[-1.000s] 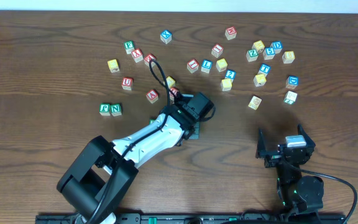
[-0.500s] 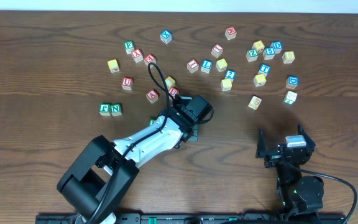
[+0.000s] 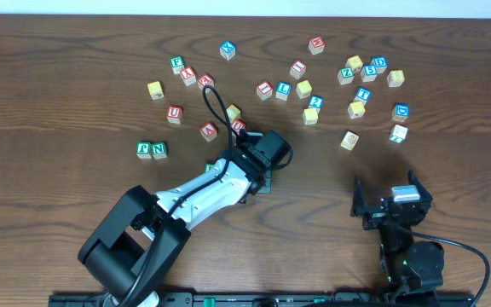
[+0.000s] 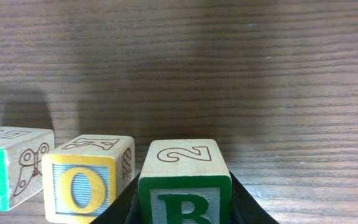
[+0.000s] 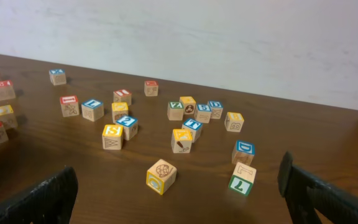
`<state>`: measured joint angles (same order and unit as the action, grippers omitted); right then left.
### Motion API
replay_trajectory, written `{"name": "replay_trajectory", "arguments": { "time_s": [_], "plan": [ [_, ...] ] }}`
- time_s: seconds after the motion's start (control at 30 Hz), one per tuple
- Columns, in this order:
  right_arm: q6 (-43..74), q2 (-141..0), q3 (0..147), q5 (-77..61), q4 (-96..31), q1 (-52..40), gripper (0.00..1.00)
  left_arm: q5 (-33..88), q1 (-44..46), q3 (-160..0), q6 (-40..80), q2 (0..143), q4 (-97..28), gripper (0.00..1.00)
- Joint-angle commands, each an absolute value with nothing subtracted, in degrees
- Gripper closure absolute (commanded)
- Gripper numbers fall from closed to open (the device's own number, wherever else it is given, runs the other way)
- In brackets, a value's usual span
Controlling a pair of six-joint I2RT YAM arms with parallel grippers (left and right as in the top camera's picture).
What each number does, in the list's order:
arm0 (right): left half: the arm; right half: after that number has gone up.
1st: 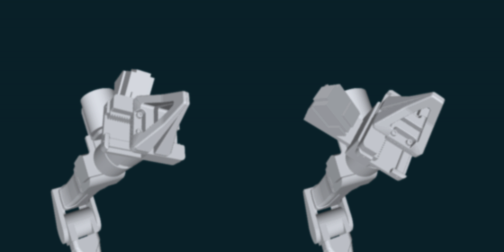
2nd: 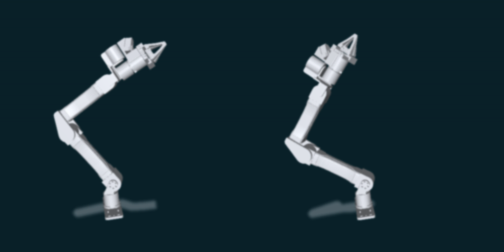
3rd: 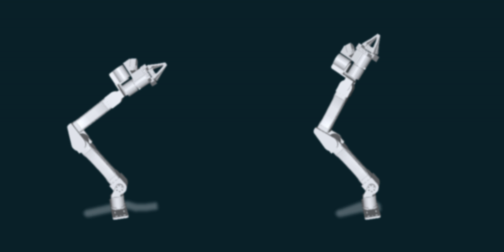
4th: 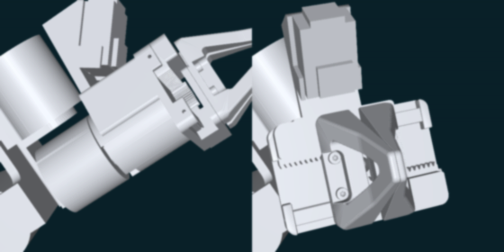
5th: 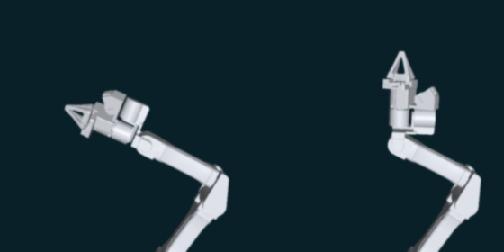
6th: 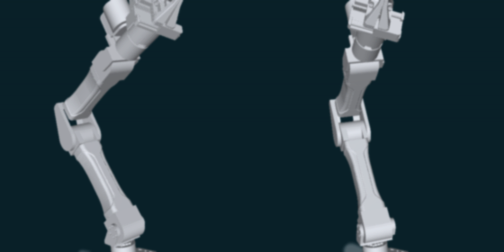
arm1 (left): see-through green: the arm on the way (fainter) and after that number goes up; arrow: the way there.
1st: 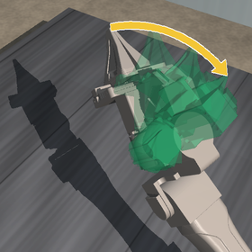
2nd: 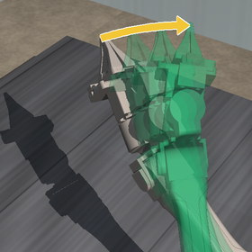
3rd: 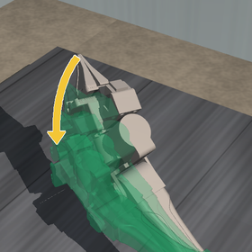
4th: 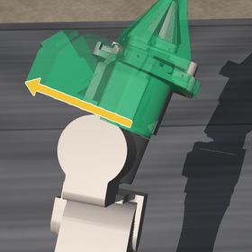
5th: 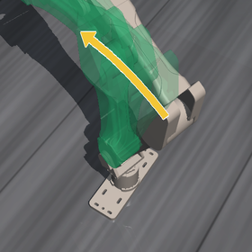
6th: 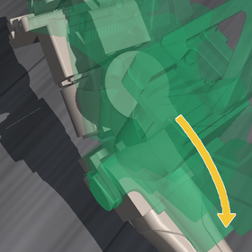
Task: Spell out ROBOT
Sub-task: 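Lower the B block onto the table right of the O block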
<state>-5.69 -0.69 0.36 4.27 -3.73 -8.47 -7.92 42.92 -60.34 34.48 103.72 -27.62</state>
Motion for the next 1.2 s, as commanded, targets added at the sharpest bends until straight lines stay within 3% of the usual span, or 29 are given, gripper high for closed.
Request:
{"name": "replay_trajectory", "arguments": {
  "time_s": [0.0,1.17],
  "plan": [
    [-6.3,-0.3,0.3,4.1,-4.0,-8.2,0.01,-9.5,43.1,-59.1,33.6,103.6,-27.8,0.92],
    [-6.3,-0.3,0.3,4.1,-4.0,-8.2,0.01,-14.7,43.0,-58.3,31.1,103.7,-25.1,0.91]
  ]
}}
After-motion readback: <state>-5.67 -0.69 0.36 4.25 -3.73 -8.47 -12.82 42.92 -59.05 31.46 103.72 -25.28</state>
